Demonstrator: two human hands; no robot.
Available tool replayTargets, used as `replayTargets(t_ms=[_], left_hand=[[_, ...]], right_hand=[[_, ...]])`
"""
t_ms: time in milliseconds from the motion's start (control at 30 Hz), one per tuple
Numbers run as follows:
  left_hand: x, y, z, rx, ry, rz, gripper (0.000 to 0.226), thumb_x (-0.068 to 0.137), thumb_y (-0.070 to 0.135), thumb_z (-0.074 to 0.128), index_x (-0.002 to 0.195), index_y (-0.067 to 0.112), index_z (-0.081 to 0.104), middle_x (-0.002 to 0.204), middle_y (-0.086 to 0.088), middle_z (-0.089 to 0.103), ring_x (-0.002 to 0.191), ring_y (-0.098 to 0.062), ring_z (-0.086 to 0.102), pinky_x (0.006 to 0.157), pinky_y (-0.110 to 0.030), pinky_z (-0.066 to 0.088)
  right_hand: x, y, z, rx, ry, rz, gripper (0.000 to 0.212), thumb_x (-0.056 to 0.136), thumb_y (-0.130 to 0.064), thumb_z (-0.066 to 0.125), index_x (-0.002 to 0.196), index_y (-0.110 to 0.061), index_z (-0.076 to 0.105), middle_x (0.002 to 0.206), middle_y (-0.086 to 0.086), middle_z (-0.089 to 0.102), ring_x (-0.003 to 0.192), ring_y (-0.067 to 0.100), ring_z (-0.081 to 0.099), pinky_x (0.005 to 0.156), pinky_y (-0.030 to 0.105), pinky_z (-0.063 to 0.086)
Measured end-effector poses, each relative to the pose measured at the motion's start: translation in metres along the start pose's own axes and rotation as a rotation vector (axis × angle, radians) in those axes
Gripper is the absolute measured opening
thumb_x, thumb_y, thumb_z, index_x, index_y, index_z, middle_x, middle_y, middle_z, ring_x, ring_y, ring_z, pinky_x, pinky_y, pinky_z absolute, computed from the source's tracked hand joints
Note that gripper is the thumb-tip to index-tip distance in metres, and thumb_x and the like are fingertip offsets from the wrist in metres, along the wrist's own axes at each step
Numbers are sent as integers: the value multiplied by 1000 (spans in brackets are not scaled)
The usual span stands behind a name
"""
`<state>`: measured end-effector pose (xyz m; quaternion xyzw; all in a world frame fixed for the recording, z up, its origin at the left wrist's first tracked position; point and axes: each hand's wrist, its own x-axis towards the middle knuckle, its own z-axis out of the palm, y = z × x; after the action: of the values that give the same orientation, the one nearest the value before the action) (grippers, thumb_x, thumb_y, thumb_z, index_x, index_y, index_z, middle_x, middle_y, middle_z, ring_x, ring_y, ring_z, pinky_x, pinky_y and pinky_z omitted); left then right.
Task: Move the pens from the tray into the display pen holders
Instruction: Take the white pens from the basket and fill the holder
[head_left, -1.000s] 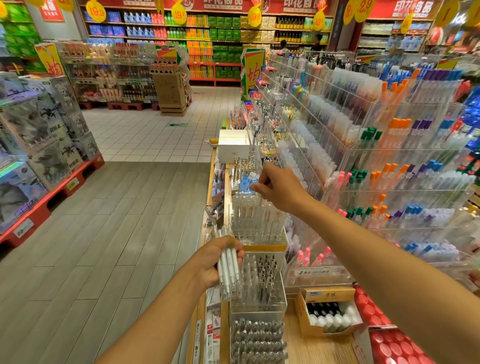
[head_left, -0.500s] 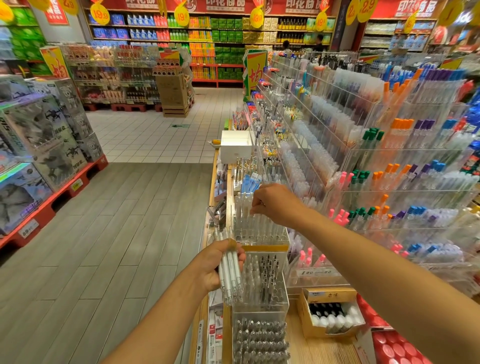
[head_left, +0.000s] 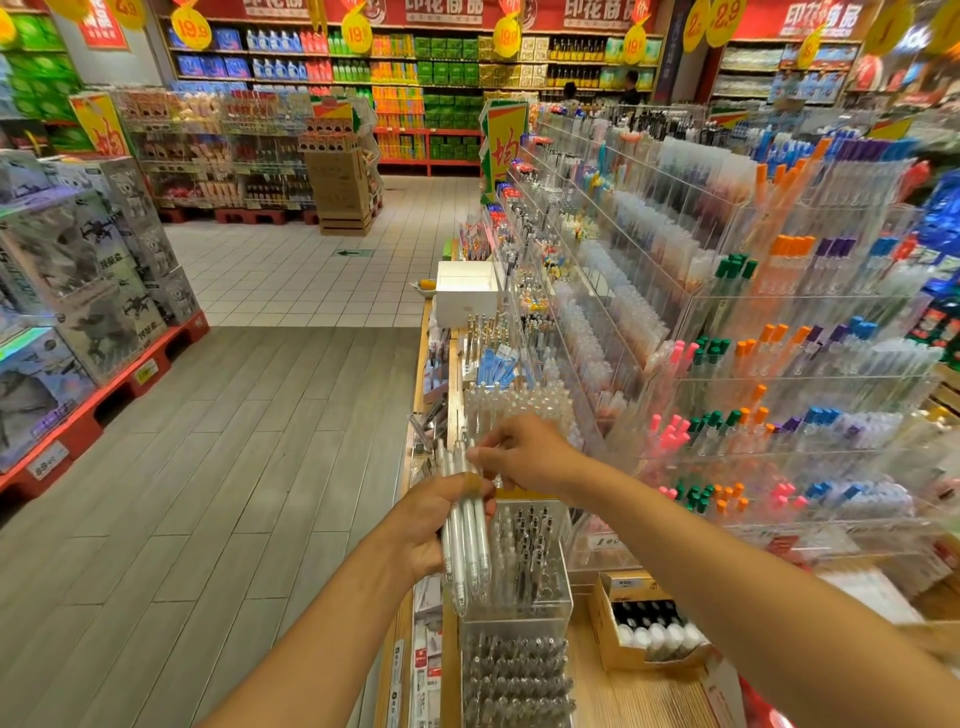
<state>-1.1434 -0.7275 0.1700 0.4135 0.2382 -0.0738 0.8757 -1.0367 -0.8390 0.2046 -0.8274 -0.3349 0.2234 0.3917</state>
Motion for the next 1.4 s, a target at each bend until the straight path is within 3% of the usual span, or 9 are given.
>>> replayTargets(t_ms=[233, 333, 533, 600, 700, 800, 967, 1200, 1400], left_hand=[[-2, -4, 2, 80, 33, 79, 9, 85, -8, 60, 92, -4, 64, 65, -13, 59, 50, -18, 61, 49, -27, 55], [-7, -4, 3, 113, 19, 99, 12, 85, -8, 61, 97, -5, 63, 65, -13, 59, 51, -18, 60, 47, -27, 54], [-12, -3, 0, 124, -6, 85, 21, 75, -6, 68, 95, -6, 62, 64, -14, 58, 49, -19, 60, 49, -28, 55], [-11, -4, -2, 91, 10, 58, 29, 68, -2, 73, 96, -8, 66, 67, -16, 61, 52, -21, 63, 51, -29, 56], [-10, -4, -6, 19, 6, 6, 19, 67, 4, 75, 84, -5, 74, 70, -17, 64, 56, -25, 65, 58, -35, 58], [-7, -3, -13, -93, 41, -8, 14, 61, 2, 74, 73, -4, 69, 65, -16, 60, 50, -21, 60, 49, -30, 57], [-4, -4, -23, -150, 126, -16, 6, 75, -5, 63, 77, -2, 59, 63, -17, 57, 48, -20, 58, 45, -26, 55], [3, -4, -23, -149, 171, -21, 7, 87, -5, 56, 81, -2, 58, 62, -15, 58, 48, -19, 62, 45, -26, 55], [6, 0, -26, -117, 193, -17, 6, 87, -4, 57, 82, -3, 60, 65, -15, 60, 52, -19, 62, 46, -25, 55]], right_hand=[[-4, -6, 2, 221, -58, 119, 19, 92, -23, 66, 79, -11, 62, 77, 15, 66, 55, 12, 58, 49, 23, 41], [-7, -8, 0, 295, -145, 149, 20, 93, -21, 64, 78, -10, 60, 66, 9, 63, 51, 10, 58, 47, 21, 40], [-8, -12, -1, 309, -168, 169, 21, 95, -14, 60, 75, -8, 60, 67, 6, 61, 57, 12, 56, 49, 20, 43], [-7, -15, -3, 254, -157, 159, 25, 97, -9, 55, 72, -8, 55, 65, 7, 60, 59, 15, 58, 50, 22, 44], [-7, -19, -14, 235, -114, 108, 19, 98, -7, 49, 80, -6, 56, 71, 8, 61, 63, 16, 58, 56, 23, 48], [-3, -20, -35, 264, 28, 30, 11, 99, -9, 48, 91, -8, 56, 81, 10, 61, 69, 18, 59, 60, 25, 50], [10, -16, -55, -48, 313, -173, 4, 97, -17, 54, 95, -13, 54, 82, 7, 64, 75, 24, 62, 68, 39, 53], [16, -6, -47, -371, 274, -289, 3, 97, -17, 51, 97, -16, 48, 76, -5, 55, 65, 11, 51, 56, 29, 39], [25, -11, -50, -430, 281, -311, 3, 98, -19, 52, 98, -18, 49, 74, -13, 50, 65, 2, 47, 53, 19, 32]])
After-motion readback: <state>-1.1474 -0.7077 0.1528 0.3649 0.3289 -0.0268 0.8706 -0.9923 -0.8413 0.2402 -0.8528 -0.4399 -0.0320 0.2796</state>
